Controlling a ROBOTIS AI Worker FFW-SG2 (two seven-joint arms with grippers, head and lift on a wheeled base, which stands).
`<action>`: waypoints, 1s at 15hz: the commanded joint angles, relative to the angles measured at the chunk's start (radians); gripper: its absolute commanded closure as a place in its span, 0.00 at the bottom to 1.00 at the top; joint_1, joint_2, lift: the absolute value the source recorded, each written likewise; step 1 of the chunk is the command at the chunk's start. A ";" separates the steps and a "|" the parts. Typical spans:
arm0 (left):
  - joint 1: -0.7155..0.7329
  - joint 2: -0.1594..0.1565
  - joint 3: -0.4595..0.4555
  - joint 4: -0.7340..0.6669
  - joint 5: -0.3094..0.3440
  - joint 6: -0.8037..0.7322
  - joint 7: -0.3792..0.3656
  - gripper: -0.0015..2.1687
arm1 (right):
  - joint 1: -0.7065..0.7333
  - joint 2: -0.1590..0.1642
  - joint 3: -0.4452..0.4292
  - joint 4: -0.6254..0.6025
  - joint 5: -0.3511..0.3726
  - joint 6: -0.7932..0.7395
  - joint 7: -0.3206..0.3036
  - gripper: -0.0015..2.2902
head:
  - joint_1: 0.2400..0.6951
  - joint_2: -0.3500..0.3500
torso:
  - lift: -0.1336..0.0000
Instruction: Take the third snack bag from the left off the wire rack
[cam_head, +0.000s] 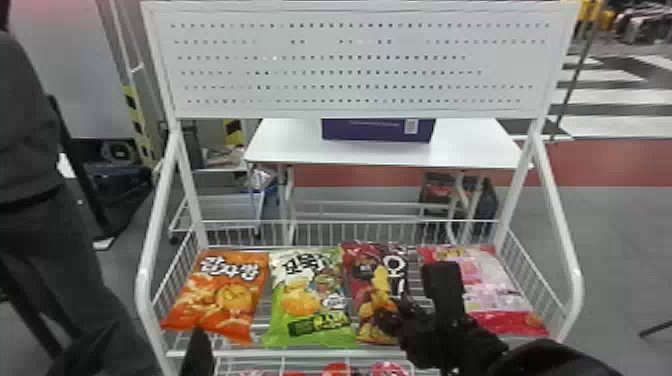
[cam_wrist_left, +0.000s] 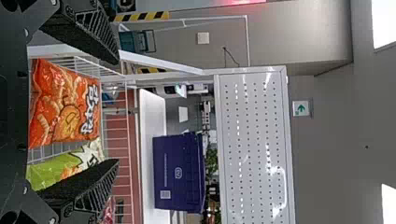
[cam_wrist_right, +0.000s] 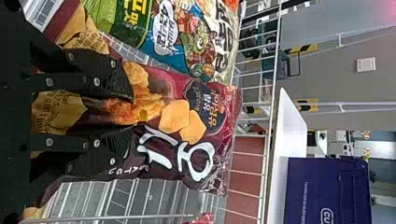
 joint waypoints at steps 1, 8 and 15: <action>-0.003 0.000 -0.001 -0.001 0.001 0.005 0.001 0.07 | 0.029 -0.007 -0.003 -0.052 -0.007 0.000 -0.015 0.98 | 0.57 0.50 | 1.00; 0.006 0.004 0.010 -0.017 0.004 0.017 0.002 0.07 | 0.179 -0.083 -0.095 -0.320 -0.027 -0.138 -0.080 0.98 | 0.57 0.50 | 1.00; 0.009 0.000 0.011 -0.006 0.007 -0.001 0.001 0.07 | 0.724 -0.184 -0.383 -0.670 -0.103 -0.540 -0.076 0.98 | 0.57 0.50 | 1.00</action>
